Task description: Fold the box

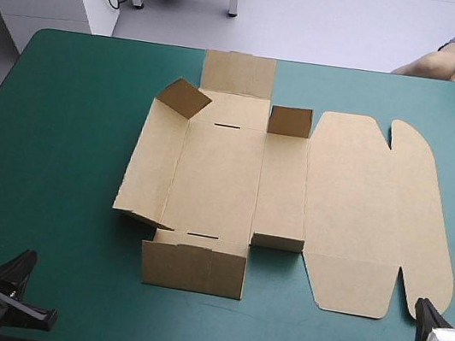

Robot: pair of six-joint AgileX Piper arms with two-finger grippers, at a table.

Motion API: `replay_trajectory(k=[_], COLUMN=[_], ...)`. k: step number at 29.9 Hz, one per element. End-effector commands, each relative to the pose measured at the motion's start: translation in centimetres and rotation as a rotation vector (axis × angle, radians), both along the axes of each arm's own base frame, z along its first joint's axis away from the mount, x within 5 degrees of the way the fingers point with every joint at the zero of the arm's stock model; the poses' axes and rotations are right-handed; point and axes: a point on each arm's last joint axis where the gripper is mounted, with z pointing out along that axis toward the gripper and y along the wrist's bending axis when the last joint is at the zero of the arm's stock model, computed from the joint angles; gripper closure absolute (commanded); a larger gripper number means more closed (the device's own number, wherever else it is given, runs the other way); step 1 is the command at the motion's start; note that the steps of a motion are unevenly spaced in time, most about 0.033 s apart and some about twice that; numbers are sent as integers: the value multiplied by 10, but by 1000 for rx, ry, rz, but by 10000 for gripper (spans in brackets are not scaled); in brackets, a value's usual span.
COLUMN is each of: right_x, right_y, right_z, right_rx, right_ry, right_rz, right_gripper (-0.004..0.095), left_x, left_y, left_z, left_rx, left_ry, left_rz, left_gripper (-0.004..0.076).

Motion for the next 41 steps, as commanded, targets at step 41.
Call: replay_trajectory(k=[41], right_x=[-2], right_y=[0], right_z=[14], right_rx=[3], right_ry=[-102], right_rz=[-7], right_gripper=[928], left_x=[124], left_y=[-10], left_z=[63], left_rx=[4], left_ry=[335], left_rz=[0], left_gripper=[732])
